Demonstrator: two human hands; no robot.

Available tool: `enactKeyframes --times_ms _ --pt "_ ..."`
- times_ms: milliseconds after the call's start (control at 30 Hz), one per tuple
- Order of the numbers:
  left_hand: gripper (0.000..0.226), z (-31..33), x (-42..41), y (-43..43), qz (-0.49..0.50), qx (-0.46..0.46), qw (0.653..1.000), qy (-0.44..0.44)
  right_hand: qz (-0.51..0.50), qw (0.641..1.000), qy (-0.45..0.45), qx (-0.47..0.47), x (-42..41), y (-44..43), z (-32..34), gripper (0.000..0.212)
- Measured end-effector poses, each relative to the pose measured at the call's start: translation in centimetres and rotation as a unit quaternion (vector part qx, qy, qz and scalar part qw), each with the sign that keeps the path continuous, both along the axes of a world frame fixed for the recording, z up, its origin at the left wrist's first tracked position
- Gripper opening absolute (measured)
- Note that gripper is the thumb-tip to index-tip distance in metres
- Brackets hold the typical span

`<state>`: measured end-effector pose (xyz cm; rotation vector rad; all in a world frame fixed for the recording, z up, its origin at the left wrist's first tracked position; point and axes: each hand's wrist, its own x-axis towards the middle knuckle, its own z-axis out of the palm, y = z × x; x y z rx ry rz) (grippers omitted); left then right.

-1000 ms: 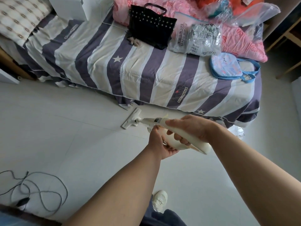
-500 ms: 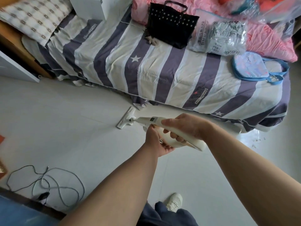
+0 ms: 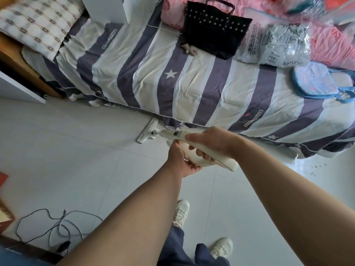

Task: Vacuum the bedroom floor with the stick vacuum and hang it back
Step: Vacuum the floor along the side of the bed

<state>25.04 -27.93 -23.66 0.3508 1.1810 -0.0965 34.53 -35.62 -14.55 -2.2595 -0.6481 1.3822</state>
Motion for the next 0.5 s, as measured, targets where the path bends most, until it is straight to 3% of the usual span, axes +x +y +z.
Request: enactKeyframes --times_ms 367,500 --pt "0.057 0.8 -0.1 -1.6 -0.027 -0.041 0.999 -0.020 -0.010 1.000 0.009 -0.010 -0.2 -1.9 1.2 0.063" --pt "0.057 1.4 -0.3 -2.9 -0.034 -0.052 0.998 -0.018 -0.007 1.000 0.018 -0.018 0.0 -3.2 1.5 0.057"
